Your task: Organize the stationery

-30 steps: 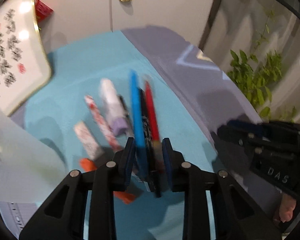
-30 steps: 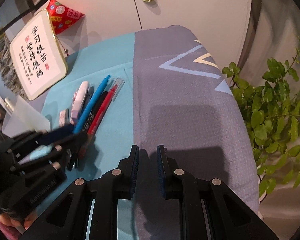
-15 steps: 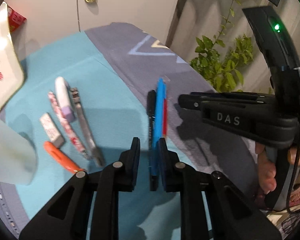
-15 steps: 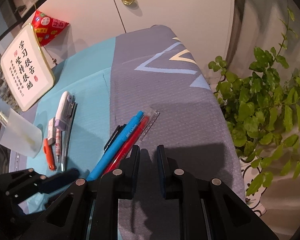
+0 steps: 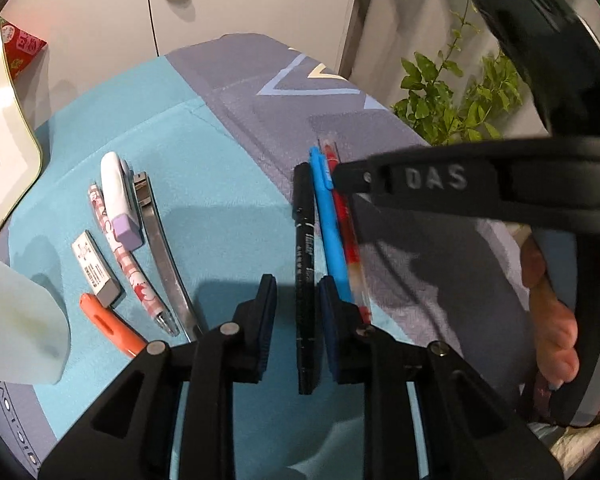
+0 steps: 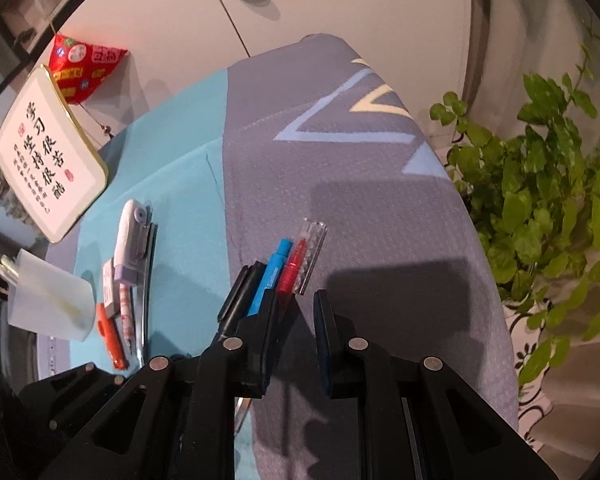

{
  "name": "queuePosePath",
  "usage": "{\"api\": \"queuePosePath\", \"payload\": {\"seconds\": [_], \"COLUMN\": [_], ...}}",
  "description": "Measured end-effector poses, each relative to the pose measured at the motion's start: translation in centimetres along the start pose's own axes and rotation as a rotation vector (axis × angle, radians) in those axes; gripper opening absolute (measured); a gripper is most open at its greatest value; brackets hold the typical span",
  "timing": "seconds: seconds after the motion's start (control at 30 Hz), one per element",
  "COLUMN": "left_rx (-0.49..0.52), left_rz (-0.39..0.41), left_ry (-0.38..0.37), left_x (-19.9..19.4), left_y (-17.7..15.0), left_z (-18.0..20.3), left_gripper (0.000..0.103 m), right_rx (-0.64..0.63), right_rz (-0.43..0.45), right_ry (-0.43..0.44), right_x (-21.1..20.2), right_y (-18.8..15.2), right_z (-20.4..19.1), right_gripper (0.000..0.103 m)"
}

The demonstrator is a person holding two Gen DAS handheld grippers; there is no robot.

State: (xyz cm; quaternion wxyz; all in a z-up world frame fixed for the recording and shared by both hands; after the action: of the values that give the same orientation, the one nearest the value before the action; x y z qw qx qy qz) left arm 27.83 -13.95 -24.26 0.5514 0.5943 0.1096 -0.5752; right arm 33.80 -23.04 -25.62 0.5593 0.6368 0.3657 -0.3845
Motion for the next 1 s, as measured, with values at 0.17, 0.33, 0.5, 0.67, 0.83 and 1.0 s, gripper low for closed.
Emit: {"api": "queuePosePath", "payload": {"seconds": [0.17,0.33,0.5,0.67,0.83,1.0], "left_rx": [-0.009,-0.055,-0.05,-0.054,-0.01,-0.027], "left_rz": [-0.004,-0.003,-0.039,-0.002,0.016,0.007], "left_ry": [0.025,0.037,0.023,0.03,0.092,0.107], "left_x": [-0.8,-1.7,-2.2,-1.9,-0.9,-0.1], "left_y": [-1.1,-2.1,-3.0,-1.4,1.4,2.5], "left_z": [-0.5,-1.6,-1.2,-1.0,-1.3,-2.5], "left_gripper": [0.019,0.009,0.008,0.031,0.033,0.032], "right_rx": [-0.025,-0.082,-0.156,-0.252,-0.232,-0.153], "right_rz": [-0.011,0.015,0.0,-0.015,-0.022,0.003], "right_ry": [-0.018,-0.051,0.006,-0.029,-0.041,-0.045], "right_x": [0.6,0.9,0.2,-1.0,-1.2,-1.4], "right_y": [0.6,0.8,-0.8,-2.8,-2.7,-1.3], "right_z": [-0.4,-1.4,-1.7,-1.2,-0.6,0.3], "right_gripper": [0.016,0.016,0.015,0.015,0.019,0.041]}}
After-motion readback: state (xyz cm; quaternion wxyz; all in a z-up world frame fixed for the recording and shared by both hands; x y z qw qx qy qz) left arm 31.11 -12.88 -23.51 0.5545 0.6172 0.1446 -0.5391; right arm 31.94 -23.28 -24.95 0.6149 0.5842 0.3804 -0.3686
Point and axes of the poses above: each gripper's, at about its wrist camera, not at the fingertips, and x roughly the way its jaws point, z to its right, y to its top, the point moved 8 cm from there along x, roughly the way its jaws point, and after that the axes turned 12 degrees about -y, right-handed, at the moved point
